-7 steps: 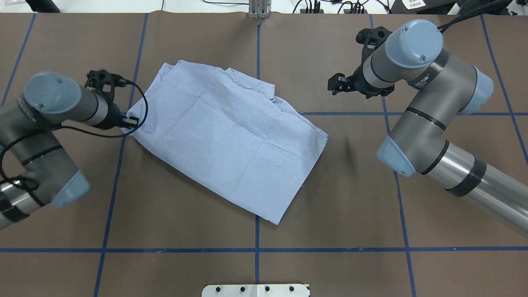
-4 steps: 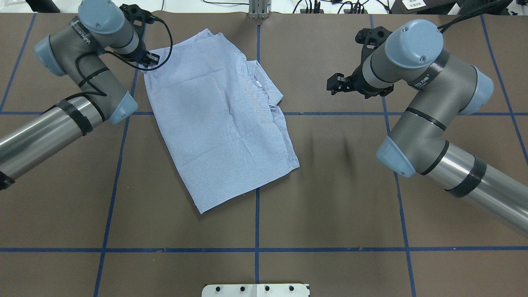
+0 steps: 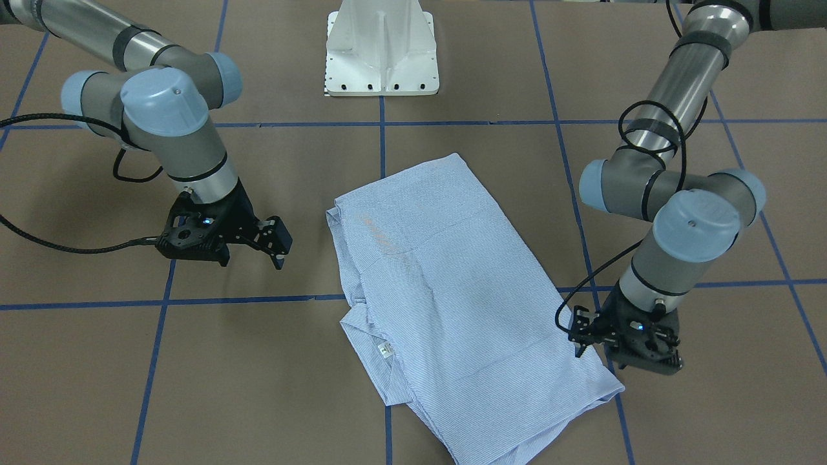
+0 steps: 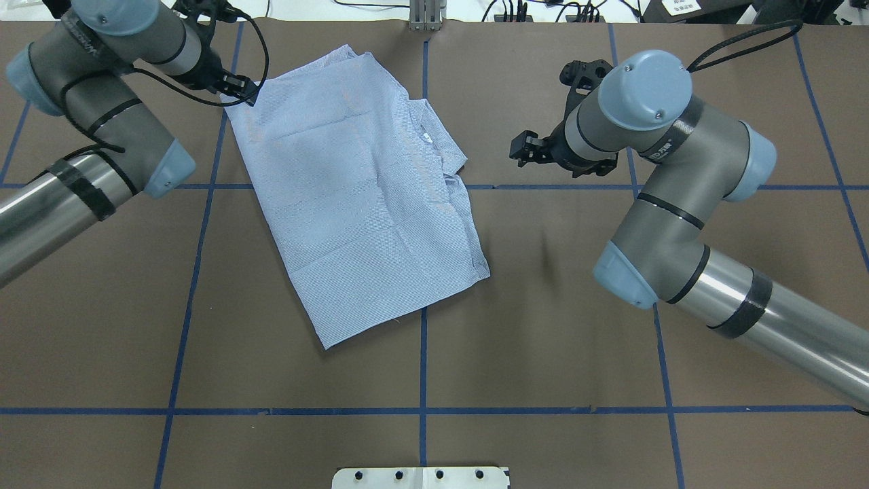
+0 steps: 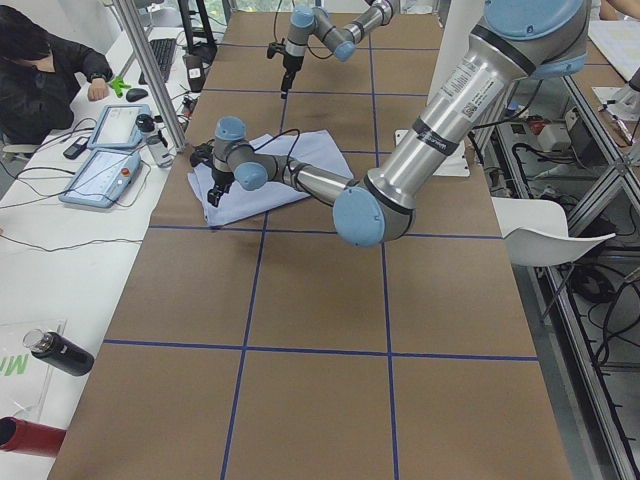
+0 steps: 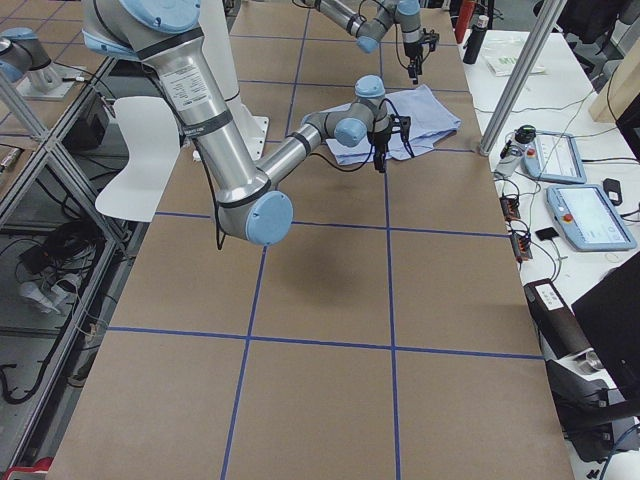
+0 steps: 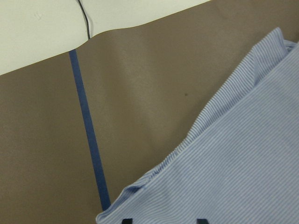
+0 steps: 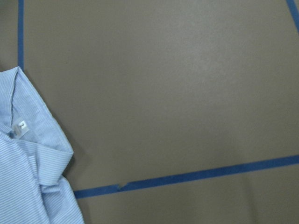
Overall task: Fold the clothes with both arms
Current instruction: 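Move the right gripper down to the shirt side nearest it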
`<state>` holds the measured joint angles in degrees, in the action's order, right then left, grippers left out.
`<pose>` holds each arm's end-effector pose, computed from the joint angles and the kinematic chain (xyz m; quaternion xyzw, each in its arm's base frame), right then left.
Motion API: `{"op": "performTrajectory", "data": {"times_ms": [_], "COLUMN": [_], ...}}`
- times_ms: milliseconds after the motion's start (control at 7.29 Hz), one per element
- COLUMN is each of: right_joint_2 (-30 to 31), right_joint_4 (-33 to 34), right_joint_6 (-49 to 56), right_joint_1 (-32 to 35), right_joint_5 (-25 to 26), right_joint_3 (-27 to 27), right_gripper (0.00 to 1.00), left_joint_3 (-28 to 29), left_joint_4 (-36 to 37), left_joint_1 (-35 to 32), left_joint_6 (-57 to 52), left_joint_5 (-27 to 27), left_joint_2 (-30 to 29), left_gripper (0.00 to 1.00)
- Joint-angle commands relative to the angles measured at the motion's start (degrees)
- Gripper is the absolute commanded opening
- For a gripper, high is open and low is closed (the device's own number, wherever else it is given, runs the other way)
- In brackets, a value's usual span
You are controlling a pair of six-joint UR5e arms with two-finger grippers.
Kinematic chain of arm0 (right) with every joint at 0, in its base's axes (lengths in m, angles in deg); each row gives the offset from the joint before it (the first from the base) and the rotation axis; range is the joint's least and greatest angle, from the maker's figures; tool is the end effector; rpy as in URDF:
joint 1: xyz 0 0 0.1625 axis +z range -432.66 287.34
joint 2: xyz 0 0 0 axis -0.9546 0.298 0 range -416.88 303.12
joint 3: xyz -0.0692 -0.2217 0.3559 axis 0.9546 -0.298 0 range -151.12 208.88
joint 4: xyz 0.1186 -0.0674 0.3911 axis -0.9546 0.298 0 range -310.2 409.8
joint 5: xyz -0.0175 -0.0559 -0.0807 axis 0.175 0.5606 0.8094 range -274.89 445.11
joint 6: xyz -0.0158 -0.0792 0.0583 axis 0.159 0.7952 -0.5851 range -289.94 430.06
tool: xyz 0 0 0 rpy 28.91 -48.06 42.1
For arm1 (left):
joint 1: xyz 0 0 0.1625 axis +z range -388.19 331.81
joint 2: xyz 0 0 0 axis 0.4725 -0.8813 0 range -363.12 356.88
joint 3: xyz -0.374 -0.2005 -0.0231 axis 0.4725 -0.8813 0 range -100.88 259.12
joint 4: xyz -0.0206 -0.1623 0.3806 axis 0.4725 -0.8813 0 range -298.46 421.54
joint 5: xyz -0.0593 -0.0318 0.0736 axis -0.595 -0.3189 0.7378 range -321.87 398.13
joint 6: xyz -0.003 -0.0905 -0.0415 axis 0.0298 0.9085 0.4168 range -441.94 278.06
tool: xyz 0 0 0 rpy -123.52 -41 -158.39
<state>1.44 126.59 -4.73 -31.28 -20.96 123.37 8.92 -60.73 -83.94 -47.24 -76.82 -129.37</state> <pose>-0.4384 -0.5271 0.2793 0.0842 -0.4244 0.1468 0.8895 0.3530 -0.6805 0.3787 0.2206 0.3902 0.0857 0.8898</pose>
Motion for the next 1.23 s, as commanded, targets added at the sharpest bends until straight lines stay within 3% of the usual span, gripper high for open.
{"op": "performTrajectory", "data": {"times_ms": [0,274,686,1097], "right_joint_2": [-1.62,-2.85,-2.86,-2.33], "right_joint_4": [0.55,2.90,3.81,3.63], "right_joint_6": [-12.17,-19.66,-22.32,-23.55], "right_joint_1": [-5.75,-10.24,-14.90,-17.11], "right_joint_5": [2.18,5.24,11.12,13.00], "right_joint_3": [0.26,-0.26,-0.61,-0.70], "right_gripper": [0.98,0.93,0.92,0.74], "left_joint_3": [-8.71,-9.95,-10.66,-10.66], "left_joint_4": [0.02,-0.07,-0.07,-0.07], "left_joint_1": [0.28,1.16,2.31,2.31], "left_joint_6": [5.78,9.58,11.96,11.96], "left_joint_5": [-1.94,-1.86,-1.77,-1.77], "left_joint_2": [5.05,5.14,5.14,5.23], "left_gripper": [1.00,1.00,1.00,1.00]}}
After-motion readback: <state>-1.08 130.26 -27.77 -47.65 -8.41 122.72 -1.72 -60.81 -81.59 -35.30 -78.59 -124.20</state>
